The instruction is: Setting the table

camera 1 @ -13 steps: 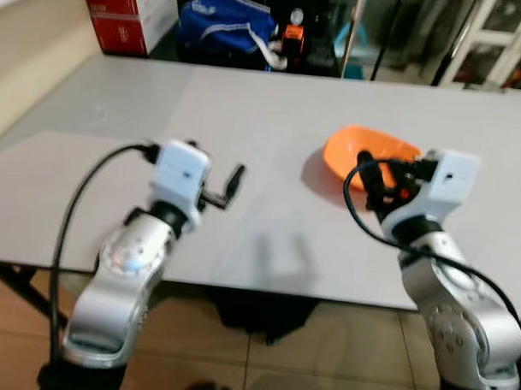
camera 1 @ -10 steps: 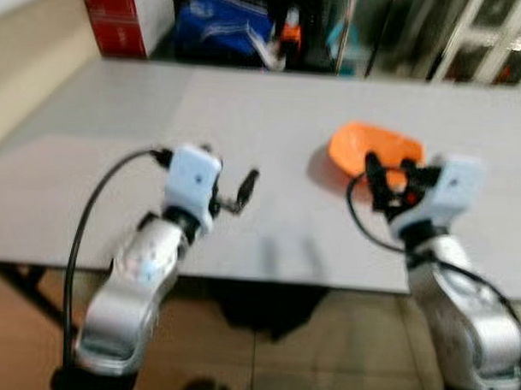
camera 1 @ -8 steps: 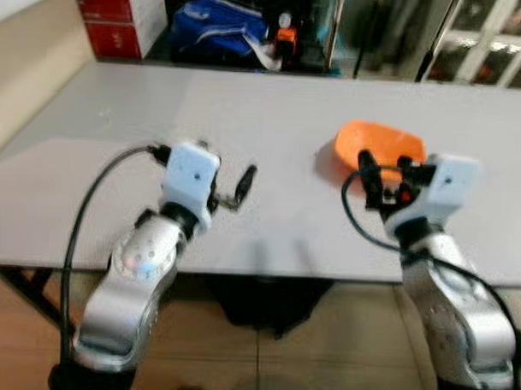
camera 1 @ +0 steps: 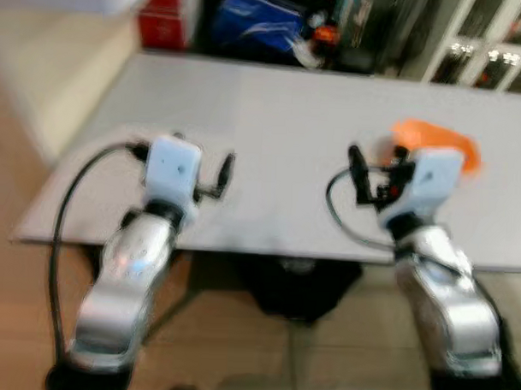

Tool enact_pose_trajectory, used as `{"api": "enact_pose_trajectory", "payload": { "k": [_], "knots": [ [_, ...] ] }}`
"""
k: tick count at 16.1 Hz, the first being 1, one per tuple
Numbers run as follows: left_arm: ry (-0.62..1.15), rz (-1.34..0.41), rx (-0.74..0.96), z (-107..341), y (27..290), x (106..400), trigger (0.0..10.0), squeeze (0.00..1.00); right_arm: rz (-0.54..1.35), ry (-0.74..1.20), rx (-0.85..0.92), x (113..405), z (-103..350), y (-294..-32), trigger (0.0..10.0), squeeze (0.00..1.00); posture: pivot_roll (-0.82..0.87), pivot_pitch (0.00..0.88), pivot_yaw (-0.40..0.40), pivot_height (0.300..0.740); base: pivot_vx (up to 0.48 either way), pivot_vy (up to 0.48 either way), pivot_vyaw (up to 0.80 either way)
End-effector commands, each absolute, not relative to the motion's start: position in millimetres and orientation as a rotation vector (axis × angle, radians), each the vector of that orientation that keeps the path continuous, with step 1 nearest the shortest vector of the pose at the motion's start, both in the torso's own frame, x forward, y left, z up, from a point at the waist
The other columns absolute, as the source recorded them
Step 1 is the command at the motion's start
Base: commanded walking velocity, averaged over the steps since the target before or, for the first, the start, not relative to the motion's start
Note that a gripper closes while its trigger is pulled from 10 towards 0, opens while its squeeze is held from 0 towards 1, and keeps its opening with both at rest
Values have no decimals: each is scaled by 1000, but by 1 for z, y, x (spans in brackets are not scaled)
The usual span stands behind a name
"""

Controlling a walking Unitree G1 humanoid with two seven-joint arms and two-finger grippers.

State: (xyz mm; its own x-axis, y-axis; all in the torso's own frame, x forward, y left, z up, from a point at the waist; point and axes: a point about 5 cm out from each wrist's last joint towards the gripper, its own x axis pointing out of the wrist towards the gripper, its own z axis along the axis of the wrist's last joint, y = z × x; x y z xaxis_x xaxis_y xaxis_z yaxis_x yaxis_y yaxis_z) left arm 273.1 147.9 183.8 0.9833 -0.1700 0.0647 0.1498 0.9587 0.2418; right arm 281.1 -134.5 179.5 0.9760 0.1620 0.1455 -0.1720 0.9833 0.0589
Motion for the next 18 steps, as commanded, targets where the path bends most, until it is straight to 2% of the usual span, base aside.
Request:
{"api": "enact_pose_trajectory", "payload": {
  "k": [1,7,10,11,13,18],
  "knots": [
    [-115,-141,249,188,148,276,10000,0,154,-107,63,280,173,-142,10000,0,80,12,-67,740,0,480,0],
    [-155,-83,288,193,155,288,10000,0,73,-31,232,276,156,-147,10000,0,75,8,-35,740,0,480,0],
    [-149,-123,268,194,151,290,10000,0,31,5,185,276,151,-151,10000,0,74,24,-18,740,0,480,0],
    [-132,-138,270,190,151,289,10000,0,27,-53,99,278,156,-151,10000,0,77,30,-15,740,0,480,0],
    [-141,-147,268,191,151,287,10000,0,82,-44,145,279,157,-144,10000,0,83,30,-17,740,0,480,0],
    [-154,-141,285,198,154,290,10000,0,108,-64,105,284,161,-136,10000,0,99,28,-22,740,0,480,0]
  ]
}}
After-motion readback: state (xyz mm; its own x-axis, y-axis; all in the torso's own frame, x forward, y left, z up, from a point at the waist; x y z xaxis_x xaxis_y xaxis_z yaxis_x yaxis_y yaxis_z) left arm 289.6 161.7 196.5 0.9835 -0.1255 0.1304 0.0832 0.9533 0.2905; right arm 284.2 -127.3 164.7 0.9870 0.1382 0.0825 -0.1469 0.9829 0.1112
